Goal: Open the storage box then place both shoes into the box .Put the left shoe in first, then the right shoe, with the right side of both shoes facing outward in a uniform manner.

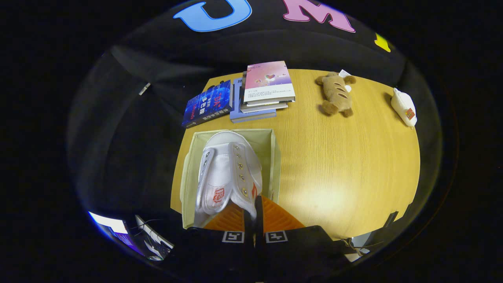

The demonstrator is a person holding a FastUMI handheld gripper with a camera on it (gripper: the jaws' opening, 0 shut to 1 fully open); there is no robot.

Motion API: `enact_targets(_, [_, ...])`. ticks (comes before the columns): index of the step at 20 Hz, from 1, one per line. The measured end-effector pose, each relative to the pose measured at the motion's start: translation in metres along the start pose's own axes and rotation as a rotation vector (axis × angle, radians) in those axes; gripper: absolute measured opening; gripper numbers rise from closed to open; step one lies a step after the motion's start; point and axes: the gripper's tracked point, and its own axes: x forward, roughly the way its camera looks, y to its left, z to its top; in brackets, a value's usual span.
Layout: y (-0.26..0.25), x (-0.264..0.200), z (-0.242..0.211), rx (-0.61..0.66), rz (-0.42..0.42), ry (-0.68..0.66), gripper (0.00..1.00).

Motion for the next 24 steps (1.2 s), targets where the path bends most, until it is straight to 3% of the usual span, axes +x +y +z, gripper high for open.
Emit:
enact_targets(3, [-0.009, 0.011, -0.007, 0.022, -0.065, 0.038, 0.05])
enact_targets(5, [-0.005, 0.015, -0.009, 0.032, -0.062, 0.053, 0.06])
enact_targets(7, [0.005, 0.017, -0.011, 0.038, -0.025, 0.07, 0.12])
enact_targets(9, [0.014, 0.017, -0.013, 0.031, 0.014, 0.081, 0.25])
enact_targets(10, [0.022, 0.015, -0.015, 0.038, 0.047, 0.084, 0.36])
enact_targets(12, [0.029, 0.013, -0.011, 0.039, 0.075, 0.072, 0.41])
enact_targets(16, [0.028, 0.006, -0.011, 0.014, 0.095, 0.062, 0.85])
enact_targets(18, [0.025, 0.0, -0.01, -0.002, 0.101, 0.045, 0.98])
enact_targets(24, [0.007, -0.039, -0.001, -0.026, 0.174, -0.095, 0.99])
